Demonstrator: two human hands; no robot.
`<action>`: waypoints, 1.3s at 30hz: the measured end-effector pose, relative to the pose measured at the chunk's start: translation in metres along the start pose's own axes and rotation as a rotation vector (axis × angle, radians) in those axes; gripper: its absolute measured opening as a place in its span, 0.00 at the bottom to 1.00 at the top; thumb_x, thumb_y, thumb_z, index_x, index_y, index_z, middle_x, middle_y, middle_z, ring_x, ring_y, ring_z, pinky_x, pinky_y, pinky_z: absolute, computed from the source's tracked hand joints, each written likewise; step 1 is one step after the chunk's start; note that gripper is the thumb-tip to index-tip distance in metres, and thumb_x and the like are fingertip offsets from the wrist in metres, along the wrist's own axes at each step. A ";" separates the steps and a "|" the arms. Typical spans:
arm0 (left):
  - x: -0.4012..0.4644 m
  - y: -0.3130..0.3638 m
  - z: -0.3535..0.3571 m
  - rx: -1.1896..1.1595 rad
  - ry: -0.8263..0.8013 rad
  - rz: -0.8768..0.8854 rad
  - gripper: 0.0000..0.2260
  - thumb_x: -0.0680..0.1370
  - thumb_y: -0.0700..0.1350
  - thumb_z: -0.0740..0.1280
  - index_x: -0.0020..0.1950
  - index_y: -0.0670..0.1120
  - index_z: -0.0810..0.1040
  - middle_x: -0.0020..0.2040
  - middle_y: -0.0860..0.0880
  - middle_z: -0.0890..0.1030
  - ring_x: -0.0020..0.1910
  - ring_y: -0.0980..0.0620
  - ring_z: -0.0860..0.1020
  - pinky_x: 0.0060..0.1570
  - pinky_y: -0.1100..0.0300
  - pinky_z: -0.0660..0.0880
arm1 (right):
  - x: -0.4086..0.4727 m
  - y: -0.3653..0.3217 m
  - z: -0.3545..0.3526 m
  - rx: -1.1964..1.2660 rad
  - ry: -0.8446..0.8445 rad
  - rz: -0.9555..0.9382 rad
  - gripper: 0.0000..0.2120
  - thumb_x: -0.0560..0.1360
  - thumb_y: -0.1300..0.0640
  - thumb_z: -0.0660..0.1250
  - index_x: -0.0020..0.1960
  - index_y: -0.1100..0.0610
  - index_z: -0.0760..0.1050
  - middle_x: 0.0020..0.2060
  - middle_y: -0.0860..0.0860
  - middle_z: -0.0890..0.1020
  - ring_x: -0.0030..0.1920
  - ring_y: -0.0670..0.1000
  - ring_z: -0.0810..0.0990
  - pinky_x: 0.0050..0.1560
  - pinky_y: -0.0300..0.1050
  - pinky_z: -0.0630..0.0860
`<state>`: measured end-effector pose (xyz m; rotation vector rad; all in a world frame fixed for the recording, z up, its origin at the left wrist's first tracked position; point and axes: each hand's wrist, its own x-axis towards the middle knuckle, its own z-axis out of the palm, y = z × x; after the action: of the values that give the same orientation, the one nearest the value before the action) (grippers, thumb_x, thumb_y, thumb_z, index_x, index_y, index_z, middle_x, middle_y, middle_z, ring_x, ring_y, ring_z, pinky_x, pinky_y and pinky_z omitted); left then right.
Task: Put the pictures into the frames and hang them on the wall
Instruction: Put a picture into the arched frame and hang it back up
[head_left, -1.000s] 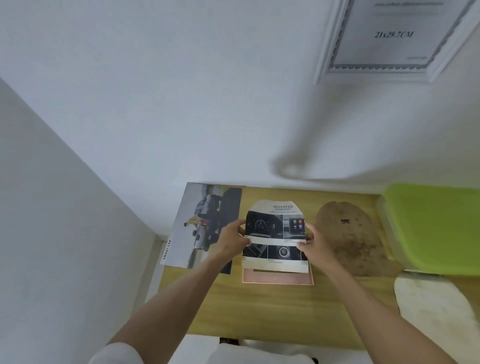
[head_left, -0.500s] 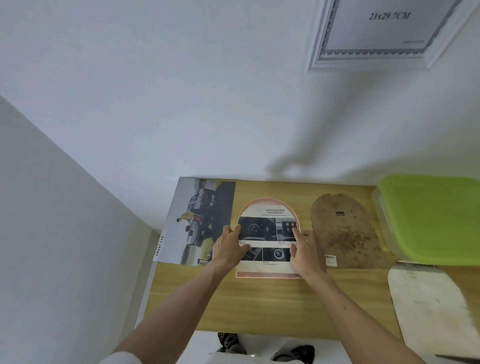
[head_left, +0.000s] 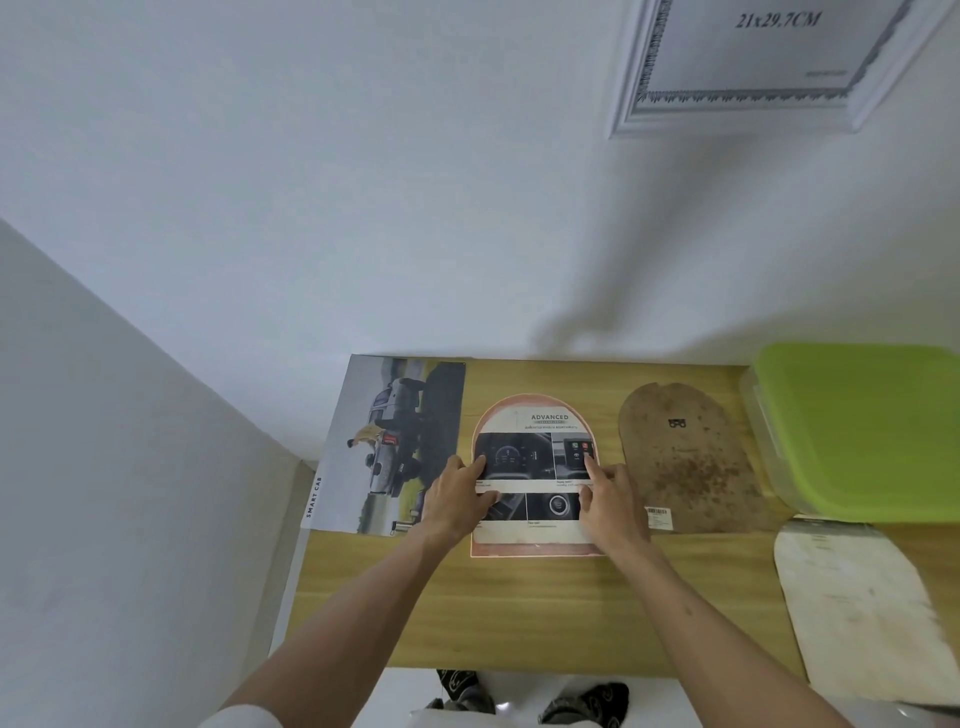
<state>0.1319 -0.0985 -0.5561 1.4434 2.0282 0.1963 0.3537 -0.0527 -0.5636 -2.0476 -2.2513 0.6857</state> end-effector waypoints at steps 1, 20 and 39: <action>0.001 -0.001 0.000 -0.006 -0.004 0.000 0.28 0.78 0.54 0.67 0.77 0.51 0.64 0.63 0.46 0.72 0.59 0.43 0.76 0.59 0.48 0.76 | 0.000 0.000 0.000 0.004 -0.003 0.004 0.25 0.82 0.55 0.59 0.78 0.54 0.62 0.62 0.56 0.71 0.61 0.56 0.73 0.57 0.49 0.76; -0.006 0.036 -0.011 -0.006 0.245 0.078 0.20 0.77 0.58 0.66 0.66 0.50 0.72 0.58 0.49 0.73 0.50 0.47 0.79 0.46 0.50 0.80 | 0.000 0.032 -0.033 0.082 0.096 0.018 0.21 0.82 0.52 0.60 0.74 0.52 0.67 0.65 0.57 0.72 0.57 0.53 0.77 0.53 0.48 0.79; 0.005 0.238 0.103 -0.500 -0.060 -0.311 0.23 0.69 0.44 0.68 0.63 0.42 0.72 0.60 0.45 0.72 0.54 0.42 0.77 0.52 0.51 0.77 | 0.018 0.173 -0.085 0.079 -0.060 0.315 0.31 0.78 0.52 0.64 0.77 0.53 0.57 0.69 0.60 0.66 0.68 0.62 0.68 0.63 0.57 0.74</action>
<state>0.3797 -0.0260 -0.5295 0.8088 1.9419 0.4804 0.5399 -0.0030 -0.5492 -2.3973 -1.9100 0.8484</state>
